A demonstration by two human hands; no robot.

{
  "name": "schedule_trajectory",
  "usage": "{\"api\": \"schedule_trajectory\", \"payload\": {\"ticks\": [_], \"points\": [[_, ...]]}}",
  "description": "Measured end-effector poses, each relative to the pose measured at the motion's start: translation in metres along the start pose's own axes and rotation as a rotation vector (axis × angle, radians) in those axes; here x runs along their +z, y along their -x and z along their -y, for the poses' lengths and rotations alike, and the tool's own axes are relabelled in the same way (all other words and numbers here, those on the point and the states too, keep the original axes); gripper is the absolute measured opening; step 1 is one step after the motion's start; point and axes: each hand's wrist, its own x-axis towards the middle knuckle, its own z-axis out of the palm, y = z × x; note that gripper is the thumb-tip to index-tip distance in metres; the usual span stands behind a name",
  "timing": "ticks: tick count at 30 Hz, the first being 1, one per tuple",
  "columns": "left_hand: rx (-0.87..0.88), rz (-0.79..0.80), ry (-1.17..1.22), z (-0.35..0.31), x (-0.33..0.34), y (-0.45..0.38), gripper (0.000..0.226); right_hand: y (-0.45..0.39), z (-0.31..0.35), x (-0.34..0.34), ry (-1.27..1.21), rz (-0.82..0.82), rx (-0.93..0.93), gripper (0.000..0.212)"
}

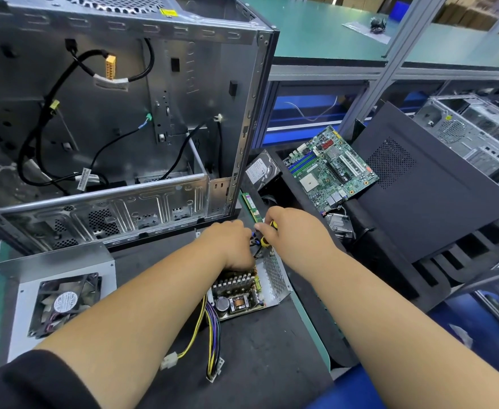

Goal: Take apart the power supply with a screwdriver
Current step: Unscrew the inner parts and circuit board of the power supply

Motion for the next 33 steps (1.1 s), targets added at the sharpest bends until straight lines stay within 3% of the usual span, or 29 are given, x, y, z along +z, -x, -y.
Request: {"api": "schedule_trajectory", "payload": {"ticks": [4, 9, 13, 19, 25, 30, 33], "points": [[0.011, -0.013, -0.005, 0.0002, -0.0002, 0.0005, 0.046, 0.0018, 0.0021, -0.0013, -0.116, -0.027, -0.016, 0.016], [0.009, -0.016, -0.010, 0.0001, 0.0002, -0.0003, 0.045, 0.0036, 0.0020, -0.0024, -0.044, -0.007, -0.046, 0.017], [-0.004, 0.013, 0.026, 0.0015, 0.0006, -0.0005, 0.060, 0.0024, 0.0001, -0.0015, 0.098, -0.019, -0.044, 0.037], [0.014, -0.012, -0.009, 0.0005, -0.0002, 0.0000, 0.051, 0.0003, -0.0006, -0.0017, -0.064, 0.006, -0.009, 0.019], [0.010, -0.019, -0.016, 0.0007, 0.0013, -0.0008, 0.051, 0.0044, -0.0007, -0.0062, -0.101, 0.018, -0.037, 0.018], [0.000, -0.017, 0.002, 0.0006, 0.0007, -0.0004, 0.055, 0.0063, -0.0014, -0.0052, 0.066, -0.026, -0.053, 0.028], [0.016, -0.015, -0.015, 0.0009, 0.0008, -0.0005, 0.053, 0.0040, -0.0018, -0.0040, 0.003, 0.001, -0.031, 0.024]]}}
